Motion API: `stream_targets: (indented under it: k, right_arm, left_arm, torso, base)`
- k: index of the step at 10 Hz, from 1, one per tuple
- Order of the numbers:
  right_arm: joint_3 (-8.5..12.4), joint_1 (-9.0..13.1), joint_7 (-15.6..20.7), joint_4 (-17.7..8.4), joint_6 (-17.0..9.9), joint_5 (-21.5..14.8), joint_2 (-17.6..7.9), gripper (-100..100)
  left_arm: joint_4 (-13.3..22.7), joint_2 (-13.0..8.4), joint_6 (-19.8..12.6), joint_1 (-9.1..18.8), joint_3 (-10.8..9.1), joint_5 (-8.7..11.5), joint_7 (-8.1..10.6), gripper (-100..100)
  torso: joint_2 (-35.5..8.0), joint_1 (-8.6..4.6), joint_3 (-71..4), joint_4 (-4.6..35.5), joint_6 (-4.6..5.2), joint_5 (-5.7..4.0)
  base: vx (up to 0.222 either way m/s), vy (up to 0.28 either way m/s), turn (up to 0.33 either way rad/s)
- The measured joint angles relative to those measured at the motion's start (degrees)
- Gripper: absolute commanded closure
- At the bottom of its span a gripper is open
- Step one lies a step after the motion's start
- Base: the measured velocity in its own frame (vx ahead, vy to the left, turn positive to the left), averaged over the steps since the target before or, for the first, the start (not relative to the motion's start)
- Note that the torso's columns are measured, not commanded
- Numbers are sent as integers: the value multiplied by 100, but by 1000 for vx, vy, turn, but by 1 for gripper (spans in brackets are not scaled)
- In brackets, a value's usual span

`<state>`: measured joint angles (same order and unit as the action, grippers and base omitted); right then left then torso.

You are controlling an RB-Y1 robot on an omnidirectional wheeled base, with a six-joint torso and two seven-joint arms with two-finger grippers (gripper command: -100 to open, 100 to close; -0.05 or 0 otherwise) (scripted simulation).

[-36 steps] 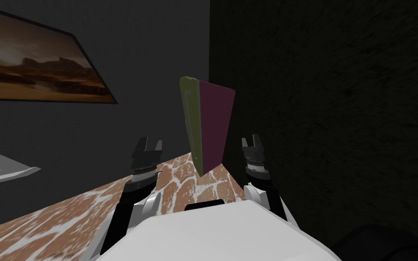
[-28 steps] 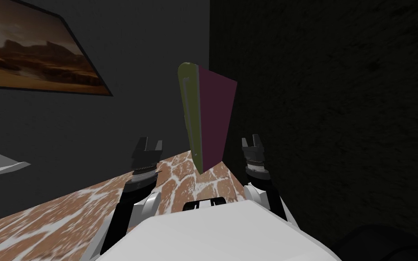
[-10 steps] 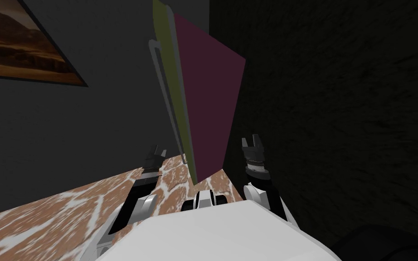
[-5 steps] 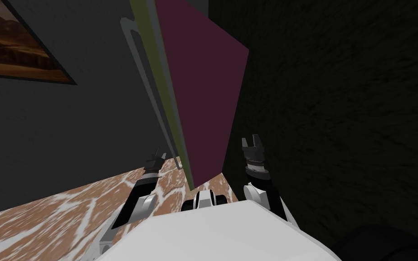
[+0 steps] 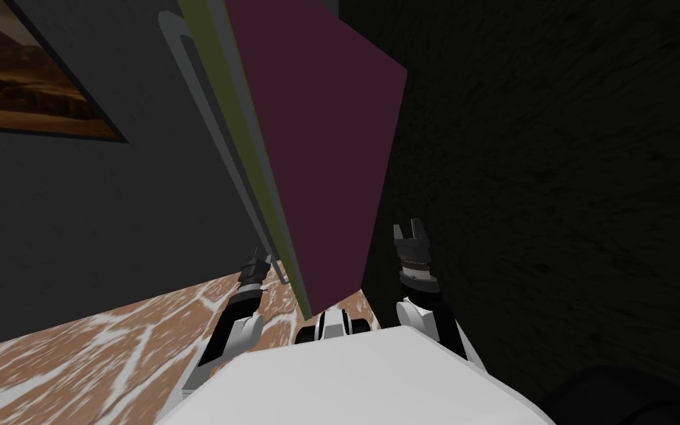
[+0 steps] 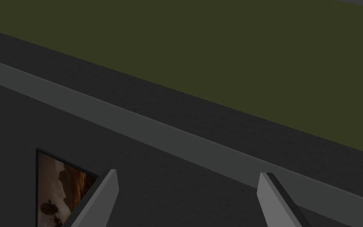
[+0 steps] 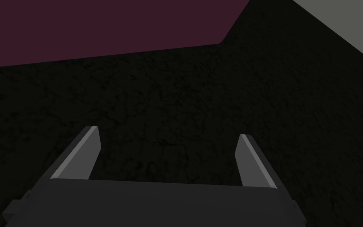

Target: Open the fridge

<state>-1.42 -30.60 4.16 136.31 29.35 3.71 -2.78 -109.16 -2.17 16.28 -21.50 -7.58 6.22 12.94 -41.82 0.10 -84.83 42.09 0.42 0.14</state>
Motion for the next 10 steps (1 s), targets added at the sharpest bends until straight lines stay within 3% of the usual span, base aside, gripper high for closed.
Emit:
stream_targets:
  k: [2, 5, 6, 10]
  right_arm:
    - [0, 0, 0, 0, 0, 0, 0, 0]
    - [1, -1, 0, 0, 0, 0, -1, 0]
    - [1, 0, 0, 0, 0, 0, -1, 0]
    - [2, 1, 0, -1, 0, 0, -2, 0]
  left_arm:
    - [31, 281, -27, -13, -15, 37, 23, -100]
    - [-202, 294, -229, -130, -61, 47, 31, -100]
    - [-222, 292, -251, -144, -76, 49, 31, 100]
    - [-110, 207, -165, -82, 20, 58, 72, 100]
  torso:
    - [14, -5, -9, -4, -8, -2]
    - [14, -3, -12, 26, -6, -24]
    - [7, -12, -7, 15, -4, -17]
    - [-44, 46, 24, 25, -41, -1]
  base:
    - [14, -20, 16]
    - [32, 6, 31]
    - [-30, 1, -61]
    - [-24, 151, -67]
